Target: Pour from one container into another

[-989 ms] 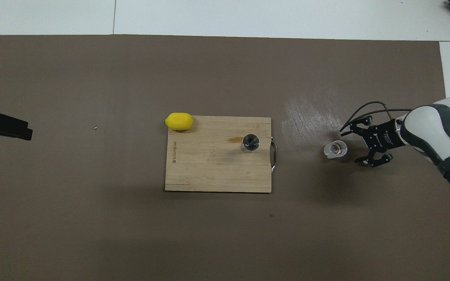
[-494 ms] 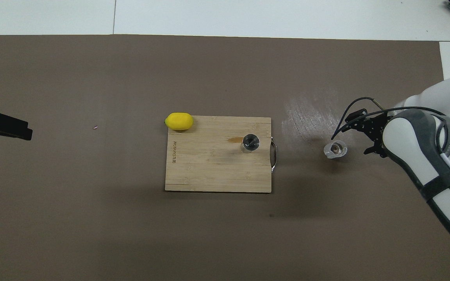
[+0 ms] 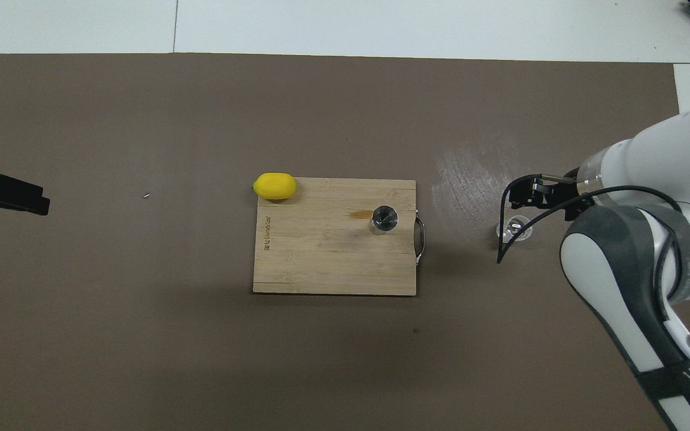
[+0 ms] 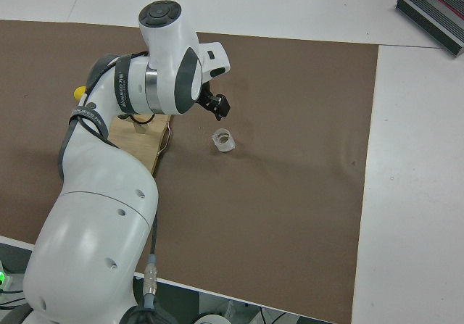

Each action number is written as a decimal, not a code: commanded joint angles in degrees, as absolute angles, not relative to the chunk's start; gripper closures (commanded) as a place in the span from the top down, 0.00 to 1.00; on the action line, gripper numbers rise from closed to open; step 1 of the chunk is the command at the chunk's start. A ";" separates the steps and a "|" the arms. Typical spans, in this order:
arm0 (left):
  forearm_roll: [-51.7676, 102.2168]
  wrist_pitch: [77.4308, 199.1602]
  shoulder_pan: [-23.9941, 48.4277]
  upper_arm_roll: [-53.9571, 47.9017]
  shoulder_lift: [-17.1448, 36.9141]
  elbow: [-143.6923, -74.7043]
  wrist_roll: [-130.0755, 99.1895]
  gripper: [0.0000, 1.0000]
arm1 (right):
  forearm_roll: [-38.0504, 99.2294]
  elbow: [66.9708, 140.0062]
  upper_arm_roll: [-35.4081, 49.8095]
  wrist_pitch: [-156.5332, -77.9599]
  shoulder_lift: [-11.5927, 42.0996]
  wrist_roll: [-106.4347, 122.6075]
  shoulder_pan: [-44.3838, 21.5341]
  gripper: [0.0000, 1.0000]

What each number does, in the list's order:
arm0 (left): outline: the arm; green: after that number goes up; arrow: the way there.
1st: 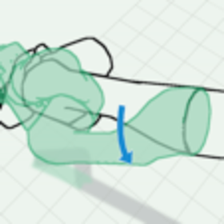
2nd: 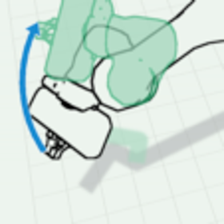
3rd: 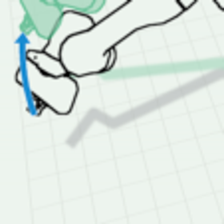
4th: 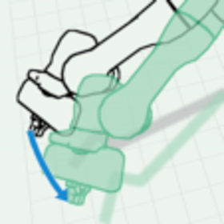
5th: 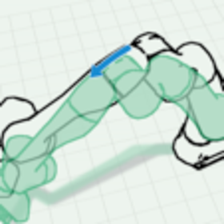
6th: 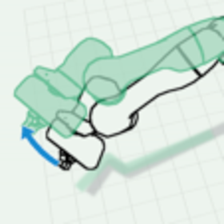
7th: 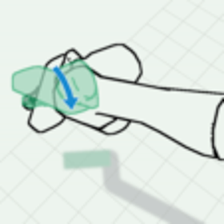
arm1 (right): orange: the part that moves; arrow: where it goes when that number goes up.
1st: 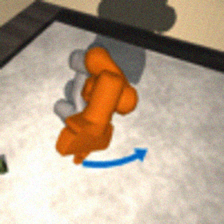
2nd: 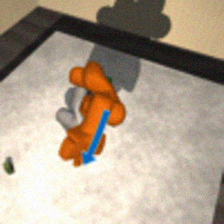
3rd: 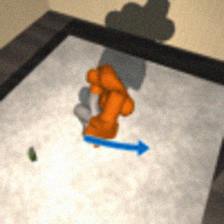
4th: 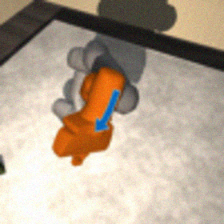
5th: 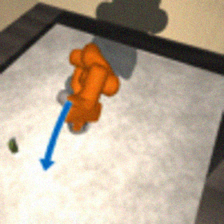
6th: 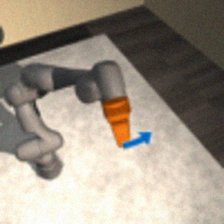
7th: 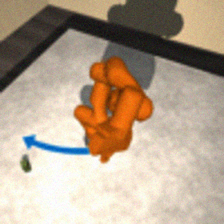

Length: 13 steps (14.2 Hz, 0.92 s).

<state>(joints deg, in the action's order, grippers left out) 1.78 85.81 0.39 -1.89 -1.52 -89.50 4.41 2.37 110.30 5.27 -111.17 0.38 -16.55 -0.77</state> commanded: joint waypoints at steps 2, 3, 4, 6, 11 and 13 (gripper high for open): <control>1.23 85.61 0.26 -1.93 -2.99 -90.79 4.48 1.00 | -0.78 99.10 4.92 -100.06 -1.06 -12.66 1.57 1.00; 1.23 85.61 0.26 -1.93 -2.99 -90.79 4.48 1.00 | -2.27 95.49 5.01 -96.89 -0.79 -12.74 1.76 1.00; 1.23 85.61 0.26 -1.93 -2.99 -90.79 4.48 1.00 | -2.89 92.32 5.01 -94.42 -0.44 -12.66 2.19 1.00; 1.23 85.61 0.26 -1.93 -2.99 -90.79 4.48 1.00 | -2.99 85.21 4.75 -87.75 1.31 -12.57 3.07 1.00; 1.23 85.61 0.26 -1.93 -2.99 -90.79 4.57 1.00 | -1.06 86.90 4.92 -83.67 1.07 -12.40 4.66 1.00; 1.23 85.61 0.26 -1.93 -2.99 -90.79 4.48 1.00 | 1.57 87.98 4.92 -84.11 1.14 -11.69 4.66 1.00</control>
<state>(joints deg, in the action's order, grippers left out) 1.78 85.81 0.39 -1.89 -1.52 -89.50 4.41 -0.78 86.38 4.38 -84.07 1.77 -13.83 3.69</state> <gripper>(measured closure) 0.000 0.000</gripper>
